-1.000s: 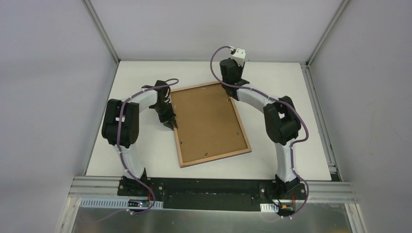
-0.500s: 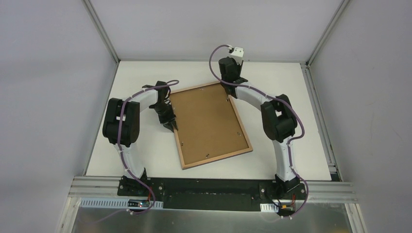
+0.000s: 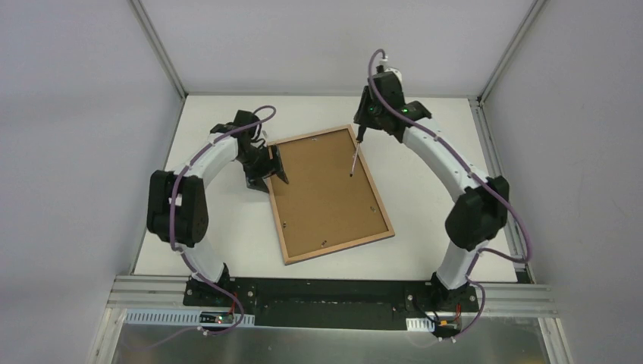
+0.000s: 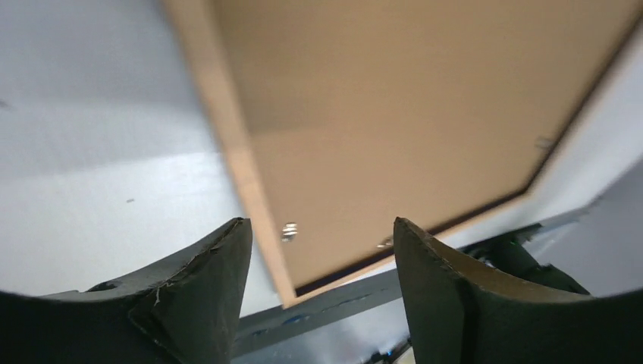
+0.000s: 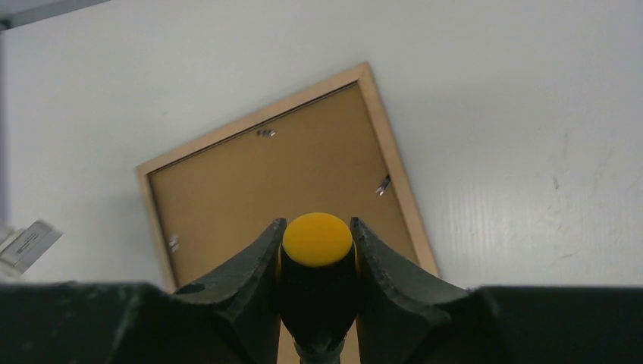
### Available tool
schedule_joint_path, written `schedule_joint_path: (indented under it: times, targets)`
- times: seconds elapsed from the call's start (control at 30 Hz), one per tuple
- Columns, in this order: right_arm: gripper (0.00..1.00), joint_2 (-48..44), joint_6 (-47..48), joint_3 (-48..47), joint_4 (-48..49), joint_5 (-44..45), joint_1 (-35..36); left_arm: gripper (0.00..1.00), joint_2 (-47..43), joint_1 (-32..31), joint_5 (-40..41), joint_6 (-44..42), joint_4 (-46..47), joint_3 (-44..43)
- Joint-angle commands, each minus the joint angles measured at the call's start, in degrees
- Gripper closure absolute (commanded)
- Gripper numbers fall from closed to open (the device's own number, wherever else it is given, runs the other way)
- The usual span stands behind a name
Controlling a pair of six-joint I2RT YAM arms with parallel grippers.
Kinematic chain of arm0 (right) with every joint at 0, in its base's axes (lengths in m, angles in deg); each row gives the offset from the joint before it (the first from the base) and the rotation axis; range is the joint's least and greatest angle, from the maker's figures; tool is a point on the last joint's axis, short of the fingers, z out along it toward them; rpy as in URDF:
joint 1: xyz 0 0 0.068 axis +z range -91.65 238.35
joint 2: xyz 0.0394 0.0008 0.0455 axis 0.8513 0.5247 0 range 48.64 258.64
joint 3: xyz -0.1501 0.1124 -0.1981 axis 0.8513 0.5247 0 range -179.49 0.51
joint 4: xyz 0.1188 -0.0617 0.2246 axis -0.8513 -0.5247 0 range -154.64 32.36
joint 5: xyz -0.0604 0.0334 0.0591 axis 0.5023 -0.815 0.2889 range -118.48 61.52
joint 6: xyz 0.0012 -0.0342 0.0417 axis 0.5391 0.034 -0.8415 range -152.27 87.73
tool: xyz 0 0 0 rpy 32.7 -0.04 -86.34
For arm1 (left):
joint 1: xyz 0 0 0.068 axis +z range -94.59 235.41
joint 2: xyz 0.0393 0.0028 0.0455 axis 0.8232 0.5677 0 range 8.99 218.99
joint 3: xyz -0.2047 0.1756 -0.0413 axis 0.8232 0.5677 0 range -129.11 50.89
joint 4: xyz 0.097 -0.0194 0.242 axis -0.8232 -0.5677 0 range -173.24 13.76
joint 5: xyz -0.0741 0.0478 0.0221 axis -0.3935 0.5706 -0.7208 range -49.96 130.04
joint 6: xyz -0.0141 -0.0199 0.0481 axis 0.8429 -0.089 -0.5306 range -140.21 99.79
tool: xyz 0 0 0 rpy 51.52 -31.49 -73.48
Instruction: Take the photo out of the frame
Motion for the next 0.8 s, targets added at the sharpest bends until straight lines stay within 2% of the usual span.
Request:
schedule_joint_path:
  times: [0.0,0.17,0.27,0.4,0.57,0.77]
  targets:
    - [1.0,-9.23,-9.61,2.33,-15.44,-25.75,-3.93,0.3,-10.75,-5.14,-11.42,2.41,8.85,-2.58]
    - [1.0,-17.9,-19.69,15.56,-13.63,-34.97,-3.97,0.17,-14.27,-19.67,-14.52,5.4,19.08,-7.33]
    - [1.0,-23.41,-25.07,22.61,-10.82,-37.83,-3.83,0.15,-13.08,-25.68,-14.6,8.66,22.77,-9.43]
    - [1.0,-29.77,-30.74,30.74,-7.27,-36.76,-3.59,0.17,-11.47,-30.73,-14.43,12.14,26.38,-8.95]
    - [1.0,-34.46,-34.74,33.52,-7.32,-33.33,-3.69,0.25,-9.25,-35.41,-14.48,12.16,26.87,-8.11]
    - [1.0,-37.69,-36.7,34.53,-7.27,-31.79,-4.4,0.33,-9.64,-36.61,-11.66,12.49,26.68,-4.77]
